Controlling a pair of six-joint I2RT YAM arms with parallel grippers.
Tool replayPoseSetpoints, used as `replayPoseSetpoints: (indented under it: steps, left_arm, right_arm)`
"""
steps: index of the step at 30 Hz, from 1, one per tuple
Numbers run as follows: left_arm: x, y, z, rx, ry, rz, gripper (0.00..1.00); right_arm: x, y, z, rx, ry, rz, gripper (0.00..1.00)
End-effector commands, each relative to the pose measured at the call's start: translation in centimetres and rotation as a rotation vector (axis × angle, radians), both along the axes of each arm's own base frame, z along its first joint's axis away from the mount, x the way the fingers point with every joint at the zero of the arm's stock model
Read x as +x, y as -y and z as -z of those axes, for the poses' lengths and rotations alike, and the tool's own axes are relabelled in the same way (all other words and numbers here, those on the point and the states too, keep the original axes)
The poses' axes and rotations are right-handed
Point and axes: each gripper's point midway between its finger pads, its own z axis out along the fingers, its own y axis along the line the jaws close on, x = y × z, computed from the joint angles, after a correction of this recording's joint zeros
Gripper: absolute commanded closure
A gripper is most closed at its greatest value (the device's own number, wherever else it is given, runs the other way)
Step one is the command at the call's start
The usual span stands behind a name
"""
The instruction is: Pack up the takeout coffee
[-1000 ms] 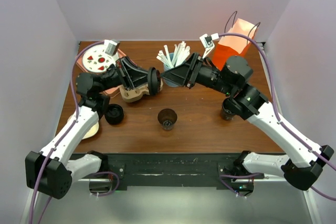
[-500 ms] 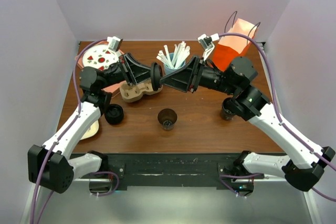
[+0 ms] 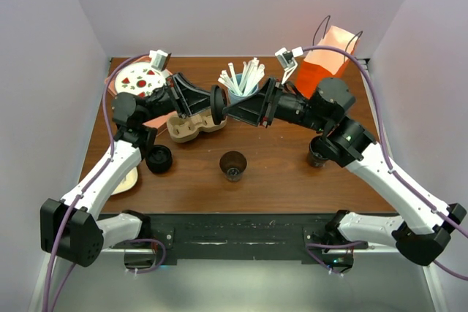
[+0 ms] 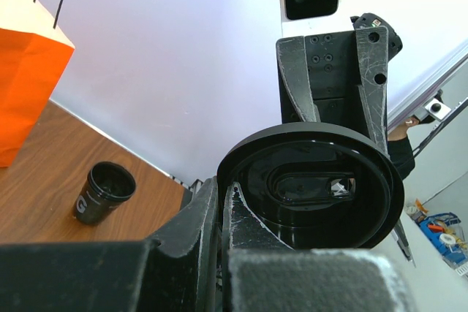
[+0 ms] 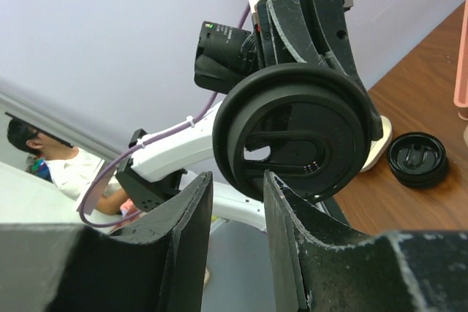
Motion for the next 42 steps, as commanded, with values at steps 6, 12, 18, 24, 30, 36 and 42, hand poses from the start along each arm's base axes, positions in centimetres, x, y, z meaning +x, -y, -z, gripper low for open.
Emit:
replayPoseSetpoints:
  steps: [6, 12, 18, 24, 30, 36, 42]
  left_arm:
    - [-0.6, -0.1, -0.4, -0.009, 0.045, -0.013, 1.00]
    - [-0.6, -0.3, 0.1, -0.011, 0.029, -0.025, 1.00]
    - [-0.4, -0.4, 0.7, -0.036, -0.001, -0.040, 1.00]
    - [-0.3, -0.4, 1.0, -0.046, -0.010, -0.038, 1.00]
    - [0.0, -0.5, 2.1, 0.002, -0.044, -0.074, 0.43]
    - [3.0, -2.5, 4.2, 0.145, -0.118, -0.340, 0.00]
    - [6.0, -8.0, 10.5, 0.369, -0.361, -0.649, 0.00]
  right_arm:
    - [0.6, -0.1, -2.1, 0.028, 0.052, 0.027, 0.62]
    - [0.5, -0.4, -2.1, 0.041, 0.043, 0.010, 0.68]
    - [0.3, -0.6, -2.0, 0.069, 0.023, -0.016, 0.80]
    - [0.5, -0.9, -1.4, 0.050, -0.001, -0.017, 0.97]
    - [1.4, -0.6, -0.9, 0.021, -0.004, 0.042, 1.00]
    - [2.2, 1.1, 0.5, -0.107, 0.016, 0.147, 1.00]
    - [3.6, 3.9, 6.0, -0.408, -0.029, 0.276, 1.00]
